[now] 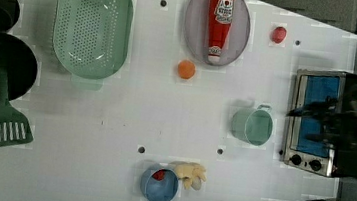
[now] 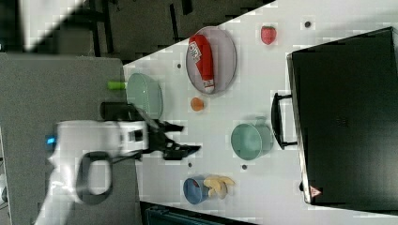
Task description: Drag mug right to left.
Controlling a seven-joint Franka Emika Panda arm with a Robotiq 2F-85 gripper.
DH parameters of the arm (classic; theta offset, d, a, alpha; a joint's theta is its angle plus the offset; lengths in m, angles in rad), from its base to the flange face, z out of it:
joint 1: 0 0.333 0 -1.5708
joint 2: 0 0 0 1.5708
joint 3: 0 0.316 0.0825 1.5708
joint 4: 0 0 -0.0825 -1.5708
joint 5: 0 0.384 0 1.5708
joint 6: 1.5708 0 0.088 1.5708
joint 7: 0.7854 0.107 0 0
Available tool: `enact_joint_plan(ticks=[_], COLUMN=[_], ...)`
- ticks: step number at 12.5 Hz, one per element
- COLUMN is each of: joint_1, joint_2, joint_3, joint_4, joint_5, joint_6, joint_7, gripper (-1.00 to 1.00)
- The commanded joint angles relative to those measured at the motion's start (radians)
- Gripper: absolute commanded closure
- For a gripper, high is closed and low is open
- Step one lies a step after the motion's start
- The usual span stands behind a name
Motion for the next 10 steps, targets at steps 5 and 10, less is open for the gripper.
enact_joint_plan(ticks=[5, 10], joint_1=[0.010, 0.017], joint_2=[0.152, 0.295], joint_3=[0.024, 0.027], joint_4=[-0.139, -0.148], joint_5=[-0.004, -0.041], joint_6=[0.322, 0.443], joint_7=[-0.477, -0.505], gripper=[-1.00, -1.00])
